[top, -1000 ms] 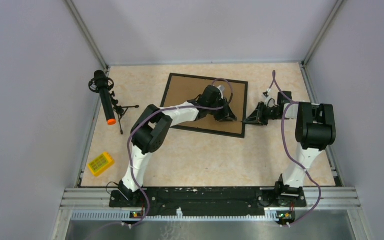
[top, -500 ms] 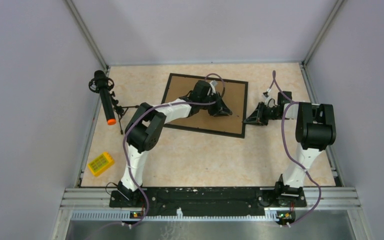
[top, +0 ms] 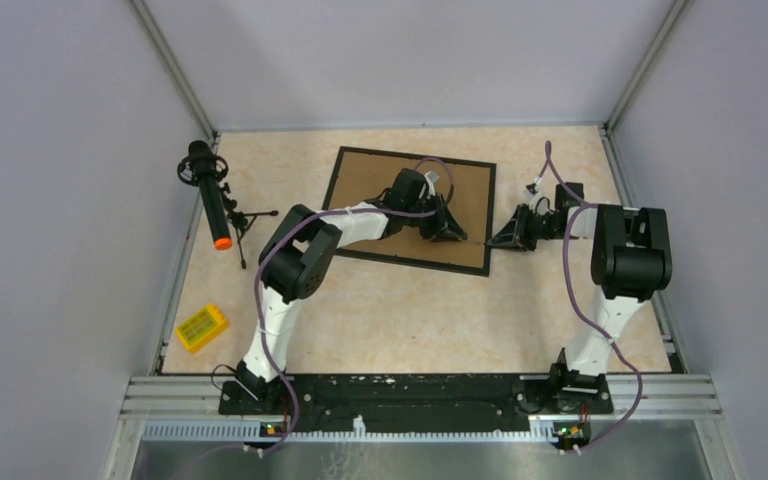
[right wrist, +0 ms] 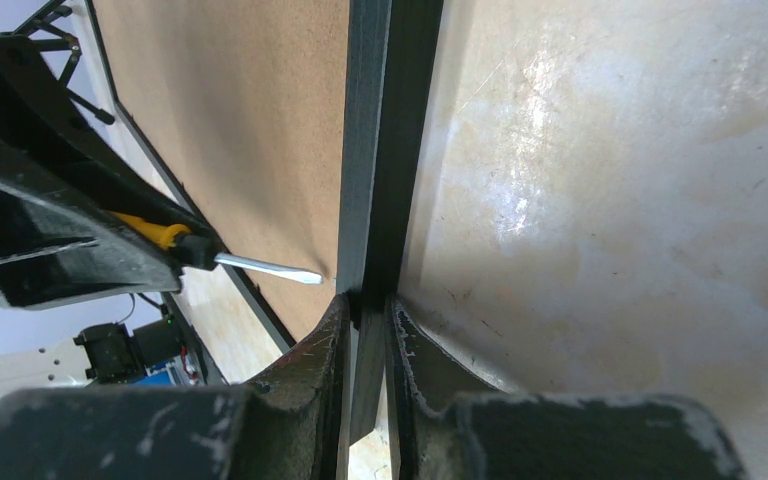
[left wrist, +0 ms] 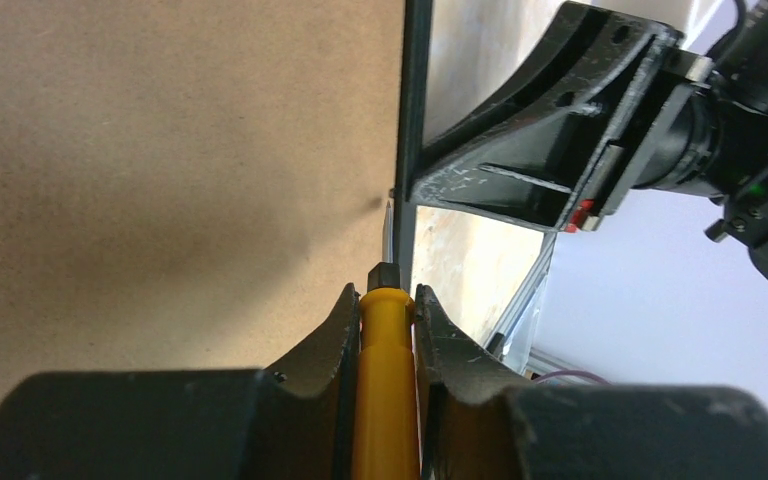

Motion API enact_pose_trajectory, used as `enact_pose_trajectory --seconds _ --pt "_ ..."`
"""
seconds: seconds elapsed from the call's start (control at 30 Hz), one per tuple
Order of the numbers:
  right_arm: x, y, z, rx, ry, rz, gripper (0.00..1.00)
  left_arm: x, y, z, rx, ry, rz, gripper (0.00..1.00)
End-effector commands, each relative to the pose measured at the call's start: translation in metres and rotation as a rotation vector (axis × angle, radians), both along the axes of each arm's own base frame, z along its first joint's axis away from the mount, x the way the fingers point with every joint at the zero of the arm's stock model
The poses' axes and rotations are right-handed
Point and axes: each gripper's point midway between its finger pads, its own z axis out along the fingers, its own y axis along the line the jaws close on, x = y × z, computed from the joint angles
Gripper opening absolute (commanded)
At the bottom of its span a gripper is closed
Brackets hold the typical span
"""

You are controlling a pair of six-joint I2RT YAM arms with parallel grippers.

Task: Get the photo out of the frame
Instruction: Release the photo frame item from the photo frame.

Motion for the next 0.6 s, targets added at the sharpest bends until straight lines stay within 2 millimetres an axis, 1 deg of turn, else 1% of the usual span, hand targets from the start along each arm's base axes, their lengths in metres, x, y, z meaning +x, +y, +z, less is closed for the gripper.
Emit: enact_pose_trajectory --seconds 0.0,0.17,0.33,0.57 --pt "-0.012 -0.012 -0.039 -0.169 0.055 -0.001 0.00 0.006 -0.008 0.005 -0.037 -0.023 -0.006 0.00" --pt "-0.013 -0.011 -0.039 -0.166 0.057 0.002 0.00 0.006 -0.010 -0.003 -0.031 -0.013 -0.007 0.00" --pt "-0.013 -0.010 -0.039 -0.167 0.057 0.005 0.00 0.003 -0.015 -0.012 -0.028 0.006 -0.020 0.00" --pt "-0.014 -0.009 -0.041 -0.165 0.062 0.006 0.00 -0.004 -0.023 -0.019 -0.031 0.028 -0.046 0.00"
